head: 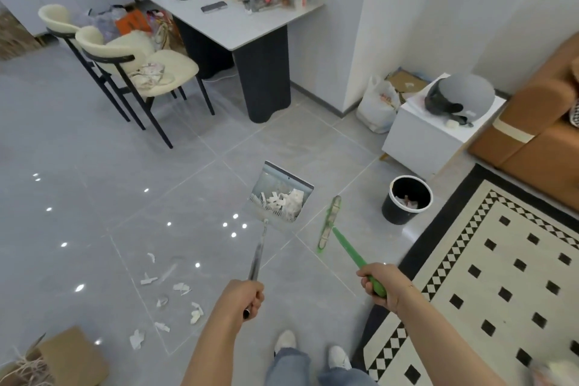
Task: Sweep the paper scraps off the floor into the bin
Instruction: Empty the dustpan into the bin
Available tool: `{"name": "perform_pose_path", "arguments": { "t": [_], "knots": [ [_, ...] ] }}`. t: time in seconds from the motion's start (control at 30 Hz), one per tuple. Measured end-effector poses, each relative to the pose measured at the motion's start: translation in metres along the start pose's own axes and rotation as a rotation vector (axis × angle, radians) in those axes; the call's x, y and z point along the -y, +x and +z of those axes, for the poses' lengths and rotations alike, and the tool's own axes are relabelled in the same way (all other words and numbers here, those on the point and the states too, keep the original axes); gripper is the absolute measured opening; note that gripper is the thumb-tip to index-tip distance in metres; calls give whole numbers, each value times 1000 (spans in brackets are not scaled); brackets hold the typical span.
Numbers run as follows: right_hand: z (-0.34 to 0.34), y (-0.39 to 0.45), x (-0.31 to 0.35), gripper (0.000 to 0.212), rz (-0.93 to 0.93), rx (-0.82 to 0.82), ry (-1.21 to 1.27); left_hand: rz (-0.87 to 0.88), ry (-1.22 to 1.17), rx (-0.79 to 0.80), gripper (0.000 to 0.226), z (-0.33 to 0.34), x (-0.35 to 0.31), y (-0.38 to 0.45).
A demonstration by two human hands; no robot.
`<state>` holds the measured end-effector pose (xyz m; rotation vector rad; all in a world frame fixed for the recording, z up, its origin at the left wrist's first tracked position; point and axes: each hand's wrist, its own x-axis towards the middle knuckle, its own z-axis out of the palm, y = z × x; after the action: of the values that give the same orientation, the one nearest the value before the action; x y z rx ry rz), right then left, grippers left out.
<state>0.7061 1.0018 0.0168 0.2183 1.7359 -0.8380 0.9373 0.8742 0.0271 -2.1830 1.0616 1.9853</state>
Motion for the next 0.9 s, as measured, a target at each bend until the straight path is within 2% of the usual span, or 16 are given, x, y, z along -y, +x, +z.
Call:
{"name": "perform_pose_path", "arguments": {
  "t": [0.37,0.9],
  "knots": [
    [41,-12,24,4,-20,-86,201,111,251,52,25,-29,-65,39],
    [10,-15,40,4,5,-171,302,123,364,160,30,26,-117,59]
  ]
}}
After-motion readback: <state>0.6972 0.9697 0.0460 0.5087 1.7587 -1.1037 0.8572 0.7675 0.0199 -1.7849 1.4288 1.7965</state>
